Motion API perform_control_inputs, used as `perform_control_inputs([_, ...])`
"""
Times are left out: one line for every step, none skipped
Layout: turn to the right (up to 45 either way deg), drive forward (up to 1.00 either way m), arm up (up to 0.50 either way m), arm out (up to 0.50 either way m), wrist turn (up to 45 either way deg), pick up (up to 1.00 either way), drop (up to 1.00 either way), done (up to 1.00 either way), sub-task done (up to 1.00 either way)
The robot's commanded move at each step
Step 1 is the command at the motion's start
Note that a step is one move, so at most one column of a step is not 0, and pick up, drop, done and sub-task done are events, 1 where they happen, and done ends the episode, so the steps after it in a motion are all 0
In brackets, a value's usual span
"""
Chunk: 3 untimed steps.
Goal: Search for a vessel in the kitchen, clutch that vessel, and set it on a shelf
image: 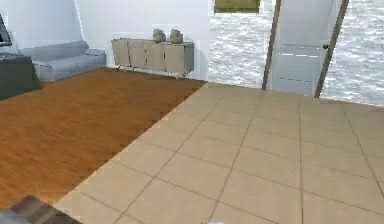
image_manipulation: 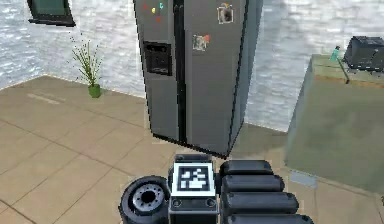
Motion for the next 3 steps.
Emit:
perform_control_inputs([0.0, 0.75, 0.00, 0.00, 0.0, 0.00, 0.00, 0.00, 0.00])
perform_control_inputs([-45.0, 0.00, 0.00, 0.00, 0.0, 0.00, 0.00, 0.00, 0.00])
perform_control_inputs([-21.0, 0.00, 0.00, 0.00, 0.0, 0.00, 0.00, 0.00, 0.00])
